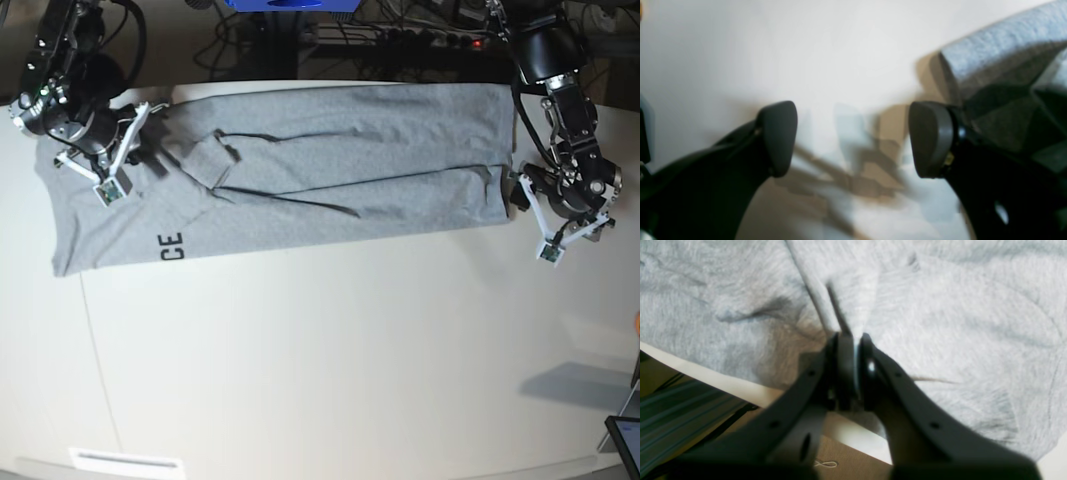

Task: Fold the T-shirt properly
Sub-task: 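Release the fabric and raise both grippers to the strip's ends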

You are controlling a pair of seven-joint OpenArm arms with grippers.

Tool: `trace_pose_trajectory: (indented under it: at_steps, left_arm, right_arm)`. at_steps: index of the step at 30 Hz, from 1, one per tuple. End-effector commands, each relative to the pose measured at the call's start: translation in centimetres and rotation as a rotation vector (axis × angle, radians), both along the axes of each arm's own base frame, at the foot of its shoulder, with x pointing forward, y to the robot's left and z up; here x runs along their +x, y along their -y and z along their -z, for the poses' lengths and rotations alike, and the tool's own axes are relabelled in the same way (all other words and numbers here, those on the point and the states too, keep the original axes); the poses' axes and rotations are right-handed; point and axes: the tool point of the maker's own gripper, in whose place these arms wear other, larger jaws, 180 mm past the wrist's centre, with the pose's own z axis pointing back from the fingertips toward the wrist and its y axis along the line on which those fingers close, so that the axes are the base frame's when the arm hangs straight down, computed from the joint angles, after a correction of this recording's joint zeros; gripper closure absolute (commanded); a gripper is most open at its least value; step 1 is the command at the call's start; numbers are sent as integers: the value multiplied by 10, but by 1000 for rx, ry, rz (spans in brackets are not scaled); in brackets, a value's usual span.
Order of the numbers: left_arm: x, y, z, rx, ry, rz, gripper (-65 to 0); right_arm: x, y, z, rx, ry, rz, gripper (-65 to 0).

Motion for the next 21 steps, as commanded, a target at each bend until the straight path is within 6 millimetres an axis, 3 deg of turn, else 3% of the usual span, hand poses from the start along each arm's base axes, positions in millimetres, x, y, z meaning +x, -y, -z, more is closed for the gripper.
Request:
trace_pose_trajectory:
  at_steps: [1, 5, 11, 18, 21]
  left_arm:
    - [10, -4, -16, 18, 47, 7, -507]
    - [15, 0, -27, 28, 83, 19, -507]
    - [25, 12, -51, 40, 164, 41, -507]
    - [64, 47, -92, -159, 275, 57, -507]
    - [73, 63, -98, -239, 280, 68, -504]
  right_arm:
    - [8, 0, -10, 8, 52, -6, -99]
    - [8, 0, -10, 9, 55, -4, -199]
    - [9, 32, -27, 60, 110, 124, -390]
    - [21, 85, -68, 93, 237, 230, -408]
    - [25, 95, -75, 84, 269, 259, -406]
